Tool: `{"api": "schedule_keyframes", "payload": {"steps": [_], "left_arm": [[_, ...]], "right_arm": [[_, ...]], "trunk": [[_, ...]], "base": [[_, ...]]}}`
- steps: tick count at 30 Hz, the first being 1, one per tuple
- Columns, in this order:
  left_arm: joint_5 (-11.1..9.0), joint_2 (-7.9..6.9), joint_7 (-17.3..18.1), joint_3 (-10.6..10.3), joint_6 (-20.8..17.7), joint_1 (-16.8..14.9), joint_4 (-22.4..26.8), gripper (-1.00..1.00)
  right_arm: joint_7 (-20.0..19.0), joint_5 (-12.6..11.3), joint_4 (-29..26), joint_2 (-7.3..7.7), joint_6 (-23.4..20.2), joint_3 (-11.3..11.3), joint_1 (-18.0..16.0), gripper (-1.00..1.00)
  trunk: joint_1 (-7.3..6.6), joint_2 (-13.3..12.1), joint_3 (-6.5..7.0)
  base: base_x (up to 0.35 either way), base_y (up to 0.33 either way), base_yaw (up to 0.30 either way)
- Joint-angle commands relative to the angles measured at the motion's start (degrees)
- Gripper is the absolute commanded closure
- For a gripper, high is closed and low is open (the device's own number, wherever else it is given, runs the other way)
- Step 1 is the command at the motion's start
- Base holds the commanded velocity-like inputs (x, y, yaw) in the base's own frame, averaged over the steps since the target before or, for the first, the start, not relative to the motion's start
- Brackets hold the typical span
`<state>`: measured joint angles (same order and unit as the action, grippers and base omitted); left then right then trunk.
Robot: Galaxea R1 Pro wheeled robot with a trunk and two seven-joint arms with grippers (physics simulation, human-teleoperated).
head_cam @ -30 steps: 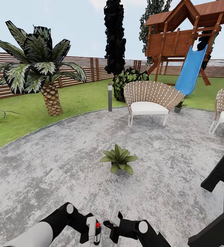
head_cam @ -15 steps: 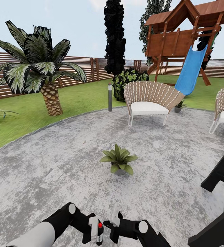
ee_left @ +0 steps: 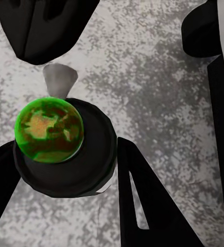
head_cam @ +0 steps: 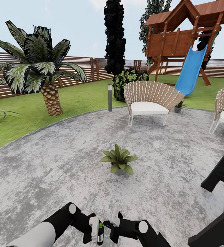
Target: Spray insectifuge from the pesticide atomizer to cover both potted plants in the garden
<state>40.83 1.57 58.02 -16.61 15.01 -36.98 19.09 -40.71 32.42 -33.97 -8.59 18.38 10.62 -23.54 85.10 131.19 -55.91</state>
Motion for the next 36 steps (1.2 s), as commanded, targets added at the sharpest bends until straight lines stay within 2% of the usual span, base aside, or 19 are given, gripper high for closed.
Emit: {"api": "schedule_keyframes", "payload": {"steps": [1,11,16,21,28,29,36], "left_arm": [[0.35,0.01,0.01,0.08,0.28,-0.02,0.07,1.0],[0.4,-0.08,-1.38,-0.06,0.28,0.15,0.01,1.0],[0.47,-1.12,-2.2,-0.18,0.35,0.62,-0.21,1.0],[0.47,-4.56,-2.41,-0.18,0.37,0.89,-0.29,1.0],[0.42,-11.55,-3.69,-0.14,0.53,0.94,-0.67,1.0],[0.4,-12.3,-3.85,-0.12,0.57,0.94,-0.74,1.0],[0.12,-17.0,-5.04,0.51,0.4,0.95,-0.89,1.0]], "right_arm": [[0.01,0.6,-0.05,-0.02,0.34,-0.08,-0.02,1.0],[0.01,0.61,-0.05,-0.02,0.34,-0.08,-0.02,1.0],[0.01,0.62,-0.05,-0.03,0.36,-0.08,-0.02,1.0],[0.01,0.63,-0.02,0.03,0.37,-0.08,-0.02,1.0],[0.18,0.71,0.04,0.1,0.34,-0.08,-0.02,1.0],[0.18,0.72,0.04,0.14,0.37,-0.08,-0.02,-1.0],[0.22,0.72,0.04,0.4,0.38,-0.15,-0.02,-1.0]], "trunk": [[-0.01,0.02,-0.05],[-0.01,0.02,-0.05],[-0.01,0.02,-0.05],[-0.01,0.02,-0.05],[-0.01,0.02,-0.05],[-0.01,0.02,-0.05],[-0.01,0.02,-0.05]], "base": [[0.0,0.0,0.0],[0.0,0.0,0.0],[0.0,0.0,0.0],[0.0,0.0,0.0],[0.0,0.0,0.0],[0.0,0.0,0.0],[0.0,0.0,0.0]]}}
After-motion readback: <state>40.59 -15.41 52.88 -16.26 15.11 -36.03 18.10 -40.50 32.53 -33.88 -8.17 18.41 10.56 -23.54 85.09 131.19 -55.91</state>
